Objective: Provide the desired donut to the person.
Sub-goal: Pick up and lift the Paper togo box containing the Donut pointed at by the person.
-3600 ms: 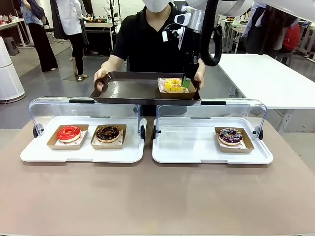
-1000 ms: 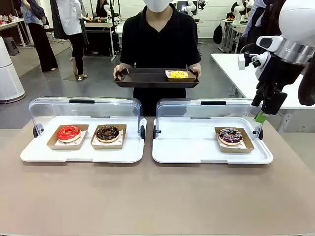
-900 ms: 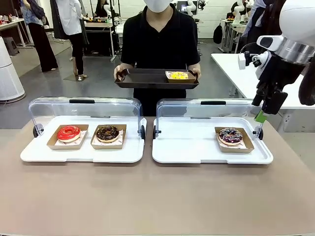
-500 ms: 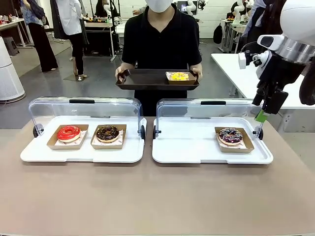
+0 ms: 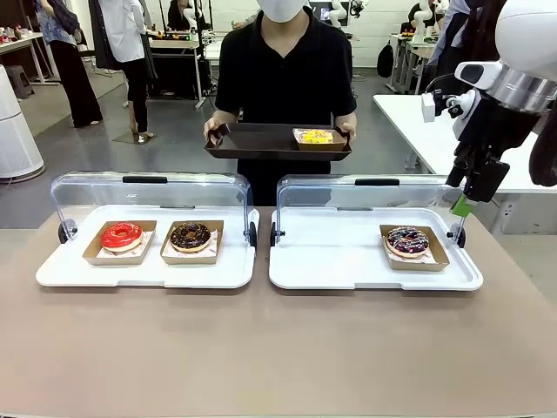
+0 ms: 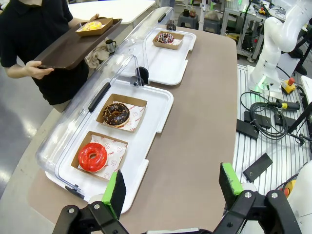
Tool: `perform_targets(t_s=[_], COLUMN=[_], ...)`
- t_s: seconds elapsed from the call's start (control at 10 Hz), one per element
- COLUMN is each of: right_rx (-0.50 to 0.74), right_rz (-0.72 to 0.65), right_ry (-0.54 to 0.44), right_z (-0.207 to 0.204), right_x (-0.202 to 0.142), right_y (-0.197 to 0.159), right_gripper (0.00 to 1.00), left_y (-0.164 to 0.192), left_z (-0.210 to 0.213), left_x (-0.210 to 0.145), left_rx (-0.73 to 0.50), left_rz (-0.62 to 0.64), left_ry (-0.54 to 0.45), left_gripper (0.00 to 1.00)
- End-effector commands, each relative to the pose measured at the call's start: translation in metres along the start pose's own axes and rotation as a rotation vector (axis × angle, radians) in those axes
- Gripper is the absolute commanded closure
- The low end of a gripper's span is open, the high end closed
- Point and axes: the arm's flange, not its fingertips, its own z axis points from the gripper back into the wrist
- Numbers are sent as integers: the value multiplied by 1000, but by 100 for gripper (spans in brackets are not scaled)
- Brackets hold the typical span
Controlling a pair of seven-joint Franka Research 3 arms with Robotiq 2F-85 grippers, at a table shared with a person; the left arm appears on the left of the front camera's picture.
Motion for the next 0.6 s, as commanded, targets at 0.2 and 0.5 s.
perform_targets(t_s=[0.2, 0.5], right_rx=[1, 44], right_rz=[-9, 44], right_ry=[8, -112], right_z=[-1, 10], right_x=[-2, -20], right_y=[2, -10], right_gripper=[0, 0], left_y=[0, 0], left_z=[1, 1], left_x=[0, 0], left_rx=[-3, -3], left_rz=[-15, -15], left_ry=[-20, -20], left_gripper=[0, 0])
